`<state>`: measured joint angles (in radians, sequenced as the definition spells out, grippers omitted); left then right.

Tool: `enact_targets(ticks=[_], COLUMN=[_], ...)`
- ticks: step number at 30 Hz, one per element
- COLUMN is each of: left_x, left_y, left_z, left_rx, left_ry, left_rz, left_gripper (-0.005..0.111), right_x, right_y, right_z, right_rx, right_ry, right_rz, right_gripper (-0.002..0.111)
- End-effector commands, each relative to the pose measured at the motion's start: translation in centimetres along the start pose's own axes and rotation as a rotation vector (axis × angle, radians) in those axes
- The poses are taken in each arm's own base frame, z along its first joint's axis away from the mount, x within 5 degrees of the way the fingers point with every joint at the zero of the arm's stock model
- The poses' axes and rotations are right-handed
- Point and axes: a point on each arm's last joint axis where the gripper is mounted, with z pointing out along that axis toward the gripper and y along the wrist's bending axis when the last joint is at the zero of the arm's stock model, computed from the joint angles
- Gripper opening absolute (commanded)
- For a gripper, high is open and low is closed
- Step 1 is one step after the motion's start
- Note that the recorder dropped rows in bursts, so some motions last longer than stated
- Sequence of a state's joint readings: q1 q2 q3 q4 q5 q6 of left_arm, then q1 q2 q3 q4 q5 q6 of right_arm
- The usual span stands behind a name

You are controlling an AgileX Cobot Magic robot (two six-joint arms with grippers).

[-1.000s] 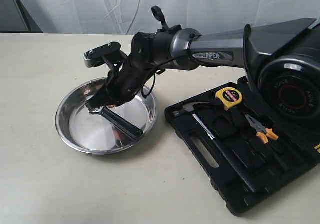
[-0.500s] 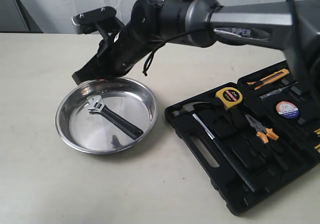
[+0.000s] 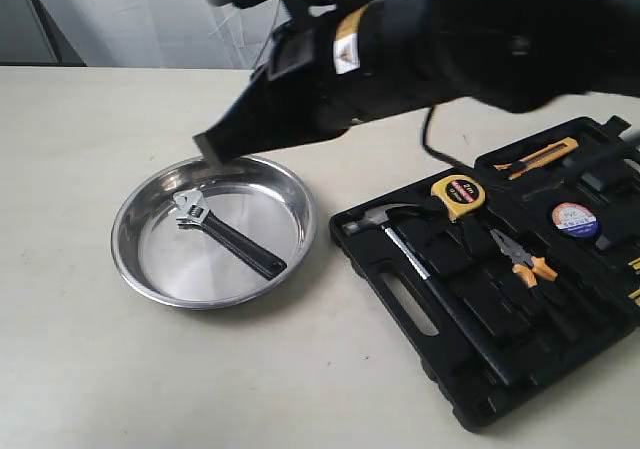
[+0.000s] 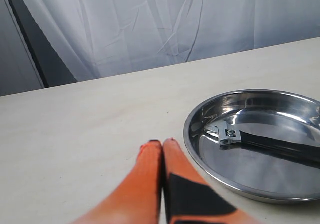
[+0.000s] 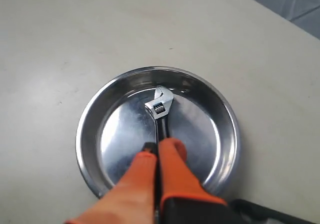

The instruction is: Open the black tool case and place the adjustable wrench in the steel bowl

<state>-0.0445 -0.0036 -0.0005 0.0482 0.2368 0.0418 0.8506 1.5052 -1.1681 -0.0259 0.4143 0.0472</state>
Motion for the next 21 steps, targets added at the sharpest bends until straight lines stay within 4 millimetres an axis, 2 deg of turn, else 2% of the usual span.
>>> enact_targets(ticks=[1, 3, 6, 9, 16, 19, 21], left_x=[0.1, 0.1, 0.1, 0.1, 0.1, 0.1, 0.1], left_y=[0.0, 0.0, 0.0, 0.0, 0.0, 0.0, 0.0], left_z=[0.0, 0.0, 0.0, 0.0, 0.0, 0.0, 0.0], left_rx=[-0.001, -0.001, -0.001, -0.001, -0.001, -0.001, -0.001], left_ry=[0.006, 0.006, 0.006, 0.006, 0.006, 0.006, 0.006], left_rz=[-0.006, -0.006, -0.006, -0.006, -0.006, -0.006, -0.006], left_gripper=[0.0, 0.0, 0.0, 0.0, 0.0, 0.0, 0.0], right_x=[1.9, 2.9, 4.1, 4.5, 4.5, 5.2, 6.4], right_y=[-0.1, -0.1, 0.1, 0.1, 0.3, 0.0, -0.1], right_z=[-5.1, -7.2, -9.4, -11.0, -13.3, -14.1, -14.3], right_rx=[0.002, -0.012, -0.03, -0.031, -0.058, -0.037, -0.026], right_ry=[-0.051, -0.054, 0.004, 0.021, -0.017, -0.033, -0.078], right_rz=[0.011, 0.041, 0.072, 0.071, 0.099, 0.075, 0.06], right_gripper=[-0.001, -0.001, -0.001, -0.001, -0.001, -0.001, -0.001])
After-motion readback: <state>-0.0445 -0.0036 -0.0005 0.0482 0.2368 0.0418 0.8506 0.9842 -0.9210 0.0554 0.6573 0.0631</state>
